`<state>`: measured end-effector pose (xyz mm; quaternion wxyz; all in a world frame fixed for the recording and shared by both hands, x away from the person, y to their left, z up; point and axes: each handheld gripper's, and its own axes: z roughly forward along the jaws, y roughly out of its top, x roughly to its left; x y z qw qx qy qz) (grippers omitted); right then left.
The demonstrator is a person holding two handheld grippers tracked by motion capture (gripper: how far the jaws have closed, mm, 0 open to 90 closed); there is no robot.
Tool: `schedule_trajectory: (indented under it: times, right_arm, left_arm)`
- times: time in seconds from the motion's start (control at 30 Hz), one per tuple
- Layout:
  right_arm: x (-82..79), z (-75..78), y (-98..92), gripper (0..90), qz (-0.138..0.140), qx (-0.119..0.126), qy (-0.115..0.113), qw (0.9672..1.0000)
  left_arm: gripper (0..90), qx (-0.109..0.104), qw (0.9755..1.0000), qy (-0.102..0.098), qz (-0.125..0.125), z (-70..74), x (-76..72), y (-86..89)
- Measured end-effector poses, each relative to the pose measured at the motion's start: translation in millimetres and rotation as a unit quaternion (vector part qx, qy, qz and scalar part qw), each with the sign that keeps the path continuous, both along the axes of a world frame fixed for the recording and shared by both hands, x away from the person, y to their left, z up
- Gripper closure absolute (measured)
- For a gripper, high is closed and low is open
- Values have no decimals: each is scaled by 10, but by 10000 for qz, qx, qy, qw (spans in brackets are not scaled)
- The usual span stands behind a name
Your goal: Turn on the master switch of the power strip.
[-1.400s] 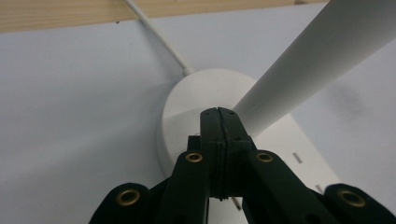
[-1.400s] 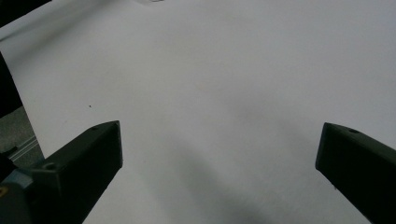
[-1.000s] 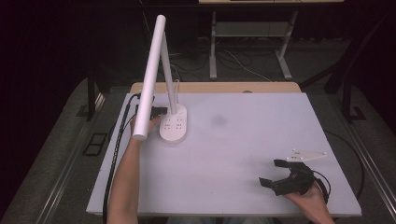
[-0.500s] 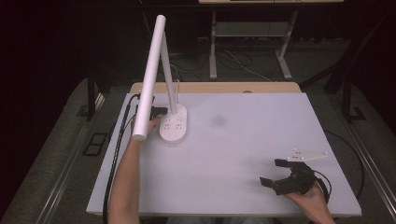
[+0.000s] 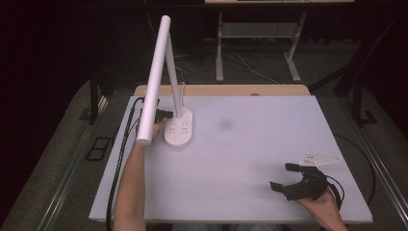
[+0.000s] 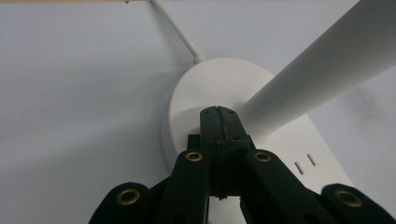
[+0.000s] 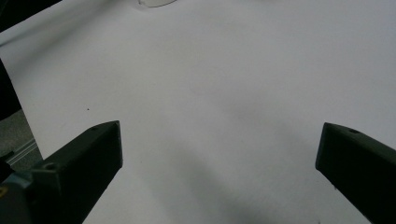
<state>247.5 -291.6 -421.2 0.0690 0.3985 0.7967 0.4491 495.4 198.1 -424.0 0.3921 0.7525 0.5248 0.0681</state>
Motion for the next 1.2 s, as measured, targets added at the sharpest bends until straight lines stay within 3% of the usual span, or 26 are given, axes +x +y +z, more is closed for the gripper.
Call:
schedule_trajectory:
  times: [0.2, 0.37, 0.47, 0.77, 1.2]
  right_arm:
    - [1, 5, -23, 0, -47, 19, -13, 10000]
    - [-7, 9, -24, 0, -48, 23, -21, 10000]
    - [-3, 8, -25, 1, -49, 10, -19, 10000]
    - [4, 4, -20, 0, -56, 14, -17, 10000]
    - [-2, 10, -23, 0, -60, 4, -22, 10000]
  left_arm:
    - [900, -123, 9999, 72, -3, -5, -8, 21]
    - [900, -260, 9996, 2, 77, -18, -25, 35]
    - [900, -228, 9996, -29, 132, -16, -32, 30]
    - [900, 193, 9994, -248, 135, 51, -77, -9]
    - [900, 85, 9977, -603, 290, 311, -231, 106]
